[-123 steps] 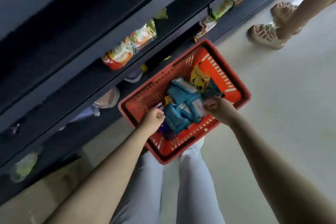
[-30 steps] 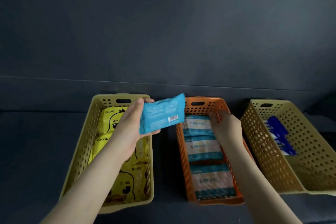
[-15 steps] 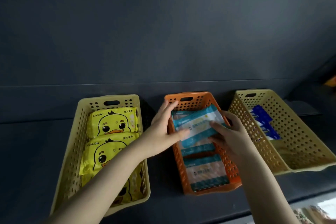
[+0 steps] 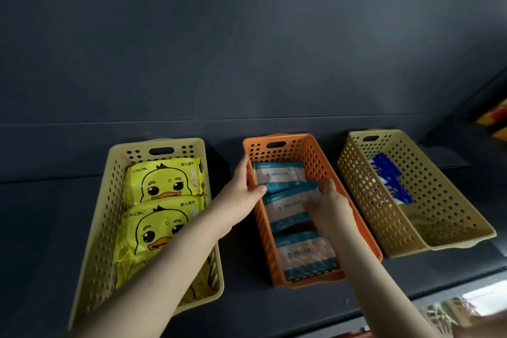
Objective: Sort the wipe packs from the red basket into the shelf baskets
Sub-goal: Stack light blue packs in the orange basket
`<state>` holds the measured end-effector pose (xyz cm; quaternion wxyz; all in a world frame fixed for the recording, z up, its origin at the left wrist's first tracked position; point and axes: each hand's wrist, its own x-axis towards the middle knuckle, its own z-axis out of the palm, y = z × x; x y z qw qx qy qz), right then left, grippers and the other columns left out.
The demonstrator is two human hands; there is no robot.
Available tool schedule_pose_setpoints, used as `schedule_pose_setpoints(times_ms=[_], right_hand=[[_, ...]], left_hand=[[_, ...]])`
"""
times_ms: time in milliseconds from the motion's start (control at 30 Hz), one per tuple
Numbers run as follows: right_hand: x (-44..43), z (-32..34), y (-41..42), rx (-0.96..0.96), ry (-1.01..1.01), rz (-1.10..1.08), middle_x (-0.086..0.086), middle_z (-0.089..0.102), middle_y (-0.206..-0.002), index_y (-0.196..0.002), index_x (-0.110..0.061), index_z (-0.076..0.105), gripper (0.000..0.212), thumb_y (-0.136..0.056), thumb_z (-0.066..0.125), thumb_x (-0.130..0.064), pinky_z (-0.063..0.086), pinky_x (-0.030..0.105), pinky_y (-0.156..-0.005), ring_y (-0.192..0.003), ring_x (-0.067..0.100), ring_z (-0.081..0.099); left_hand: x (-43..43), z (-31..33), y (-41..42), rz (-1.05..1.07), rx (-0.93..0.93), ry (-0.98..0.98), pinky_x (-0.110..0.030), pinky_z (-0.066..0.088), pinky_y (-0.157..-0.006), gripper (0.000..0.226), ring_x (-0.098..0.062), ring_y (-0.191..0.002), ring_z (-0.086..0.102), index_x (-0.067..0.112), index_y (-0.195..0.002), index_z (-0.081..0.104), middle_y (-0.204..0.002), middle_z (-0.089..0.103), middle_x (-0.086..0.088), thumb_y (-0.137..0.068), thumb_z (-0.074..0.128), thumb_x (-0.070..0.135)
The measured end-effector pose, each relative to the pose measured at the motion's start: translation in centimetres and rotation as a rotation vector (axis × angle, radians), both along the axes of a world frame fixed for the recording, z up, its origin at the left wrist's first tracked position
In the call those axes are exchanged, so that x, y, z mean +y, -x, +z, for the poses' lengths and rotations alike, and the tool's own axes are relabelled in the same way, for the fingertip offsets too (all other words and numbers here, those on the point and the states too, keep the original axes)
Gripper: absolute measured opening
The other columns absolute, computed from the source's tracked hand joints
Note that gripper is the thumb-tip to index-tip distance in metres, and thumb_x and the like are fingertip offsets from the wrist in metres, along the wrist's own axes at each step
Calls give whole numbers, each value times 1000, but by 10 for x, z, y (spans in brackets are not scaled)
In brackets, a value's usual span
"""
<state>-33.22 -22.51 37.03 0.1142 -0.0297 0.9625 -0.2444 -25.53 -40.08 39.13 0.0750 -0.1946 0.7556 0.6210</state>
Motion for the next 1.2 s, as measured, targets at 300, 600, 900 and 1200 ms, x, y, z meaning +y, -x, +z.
schedule_pose_setpoints(times_ms=[300,600,900,1200], right_hand=[[-8,-1,6,-85,-299,408,1,49,-133,-133,-24,49,57,-82,71,-34,48,31,-86,-112,20,55],[11,25,10,-171,-96,504,-1,62,-116,-131,-26,51,45,-89,63,-38,54,35,-85,-97,14,63],[114,87,-92,261,26,458,0,67,-116,-124,-24,60,39,-87,65,-37,50,32,-84,-102,19,62],[258,14,-304,155,190,184,-1,69,-98,-108,-12,67,21,-89,66,-19,42,6,-63,-84,13,66]], left_hand=[[4,4,-2,12,-26,73,-27,32,-104,76,-11,-135,39,36,-152,-4,-157,26,5,-99,50,23],[13,15,-8,-72,-81,417,-21,48,-83,69,-6,-99,58,32,-152,1,-137,47,9,-99,45,36],[61,63,-107,-199,113,772,-30,32,-109,54,-18,-133,42,21,-146,31,-149,38,-2,-97,52,29],[166,-32,-280,-282,396,615,-28,45,-95,29,-4,-113,53,29,-125,54,-125,52,15,-96,52,24]])
